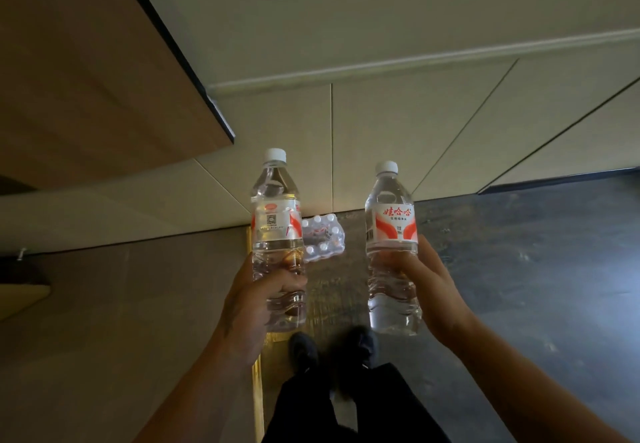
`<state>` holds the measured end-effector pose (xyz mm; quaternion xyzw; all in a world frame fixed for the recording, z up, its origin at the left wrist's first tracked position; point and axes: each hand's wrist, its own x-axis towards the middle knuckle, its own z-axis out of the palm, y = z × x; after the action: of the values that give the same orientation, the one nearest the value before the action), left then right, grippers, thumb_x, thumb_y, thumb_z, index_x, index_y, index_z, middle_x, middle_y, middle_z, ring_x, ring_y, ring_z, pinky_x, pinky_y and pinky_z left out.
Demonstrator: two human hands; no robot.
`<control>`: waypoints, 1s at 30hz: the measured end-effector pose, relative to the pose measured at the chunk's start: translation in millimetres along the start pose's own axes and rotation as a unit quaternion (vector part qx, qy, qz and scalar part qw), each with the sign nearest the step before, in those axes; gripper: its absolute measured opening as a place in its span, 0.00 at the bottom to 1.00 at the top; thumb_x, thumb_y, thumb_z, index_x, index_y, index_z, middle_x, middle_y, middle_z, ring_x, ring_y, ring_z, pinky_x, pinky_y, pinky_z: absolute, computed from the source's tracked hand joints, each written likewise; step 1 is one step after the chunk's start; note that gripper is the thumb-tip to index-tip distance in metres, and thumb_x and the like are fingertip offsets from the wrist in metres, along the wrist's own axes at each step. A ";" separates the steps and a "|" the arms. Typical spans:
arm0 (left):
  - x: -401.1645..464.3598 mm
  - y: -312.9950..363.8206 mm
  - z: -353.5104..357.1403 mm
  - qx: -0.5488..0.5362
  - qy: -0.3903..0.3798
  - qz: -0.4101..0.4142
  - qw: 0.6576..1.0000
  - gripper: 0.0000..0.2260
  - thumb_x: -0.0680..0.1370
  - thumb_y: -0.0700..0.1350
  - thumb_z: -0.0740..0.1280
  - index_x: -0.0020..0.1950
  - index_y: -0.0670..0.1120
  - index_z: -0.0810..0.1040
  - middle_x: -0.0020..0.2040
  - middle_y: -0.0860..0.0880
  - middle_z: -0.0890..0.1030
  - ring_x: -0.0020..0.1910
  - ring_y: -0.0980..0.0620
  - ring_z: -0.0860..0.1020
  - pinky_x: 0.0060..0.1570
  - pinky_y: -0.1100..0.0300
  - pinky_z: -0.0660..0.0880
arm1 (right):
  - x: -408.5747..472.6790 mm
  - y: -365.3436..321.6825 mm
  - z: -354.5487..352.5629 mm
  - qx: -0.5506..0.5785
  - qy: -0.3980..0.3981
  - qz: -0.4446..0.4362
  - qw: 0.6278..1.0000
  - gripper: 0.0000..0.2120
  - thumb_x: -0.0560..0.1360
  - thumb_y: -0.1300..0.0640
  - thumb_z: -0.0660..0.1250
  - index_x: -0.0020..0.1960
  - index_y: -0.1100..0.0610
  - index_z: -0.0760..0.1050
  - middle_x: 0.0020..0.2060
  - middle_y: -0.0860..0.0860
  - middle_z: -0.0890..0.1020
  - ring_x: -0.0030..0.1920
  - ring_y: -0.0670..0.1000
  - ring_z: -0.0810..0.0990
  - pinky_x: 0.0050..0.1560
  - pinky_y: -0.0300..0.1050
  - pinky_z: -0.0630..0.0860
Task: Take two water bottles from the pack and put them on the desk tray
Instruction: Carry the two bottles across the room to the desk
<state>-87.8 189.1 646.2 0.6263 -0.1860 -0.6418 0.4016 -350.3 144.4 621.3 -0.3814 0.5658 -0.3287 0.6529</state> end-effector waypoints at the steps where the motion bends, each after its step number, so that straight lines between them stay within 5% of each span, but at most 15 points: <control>1: -11.6 6.6 1.6 -0.001 0.002 0.002 1.000 0.29 0.56 0.49 0.80 0.58 0.46 0.85 0.40 0.47 0.87 0.35 0.49 0.87 0.31 0.55 0.82 | -9.2 -8.3 0.9 -0.007 -0.002 -0.006 1.000 0.33 0.66 0.38 0.74 0.68 0.48 0.77 0.57 0.50 0.87 0.55 0.53 0.89 0.59 0.58 0.83; 6: -47.0 21.6 3.6 0.025 0.017 0.009 1.000 0.37 0.56 0.51 0.81 0.64 0.44 0.83 0.43 0.47 0.88 0.41 0.47 0.87 0.39 0.51 0.83 | -40.2 -30.2 9.8 0.002 0.002 -0.025 1.000 0.36 0.63 0.37 0.74 0.68 0.48 0.76 0.57 0.52 0.87 0.54 0.53 0.89 0.58 0.58 0.84; 10: -50.4 23.8 5.9 0.041 0.000 0.011 0.999 0.35 0.56 0.51 0.81 0.62 0.46 0.84 0.42 0.47 0.88 0.40 0.46 0.87 0.36 0.52 0.83 | -53.3 -31.0 10.8 0.015 0.016 -0.040 0.999 0.33 0.65 0.39 0.75 0.67 0.49 0.77 0.55 0.51 0.88 0.54 0.56 0.89 0.54 0.55 0.85; 18: -30.4 36.8 51.5 0.101 -0.126 0.028 0.986 0.26 0.58 0.49 0.83 0.56 0.57 0.88 0.47 0.48 0.91 0.41 0.48 0.90 0.35 0.54 0.83 | -95.6 -17.6 -26.6 0.073 0.130 -0.064 0.987 0.34 0.66 0.43 0.77 0.68 0.53 0.75 0.56 0.58 0.85 0.52 0.58 0.88 0.54 0.56 0.86; 26: -53.6 19.9 166.1 0.196 -0.256 0.031 0.946 0.40 0.56 0.53 0.81 0.69 0.49 0.81 0.54 0.45 0.88 0.55 0.39 0.87 0.51 0.46 0.83 | -187.6 10.7 -104.2 0.115 0.296 -0.073 0.946 0.33 0.63 0.38 0.74 0.66 0.46 0.74 0.52 0.48 0.89 0.51 0.53 0.90 0.45 0.44 0.87; 30: -81.6 -3.4 235.9 0.241 -0.325 0.030 0.914 0.31 0.61 0.47 0.79 0.65 0.50 0.81 0.46 0.50 0.89 0.47 0.46 0.89 0.42 0.56 0.85 | -235.6 29.1 -155.4 0.140 0.364 -0.080 0.917 0.38 0.63 0.38 0.74 0.70 0.51 0.73 0.54 0.50 0.89 0.52 0.56 0.90 0.54 0.55 0.87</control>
<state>-322.3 189.9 731.5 0.4553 -0.4738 -0.7333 0.1747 -538.0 342.0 700.3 -0.1839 0.6800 -0.5722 0.4199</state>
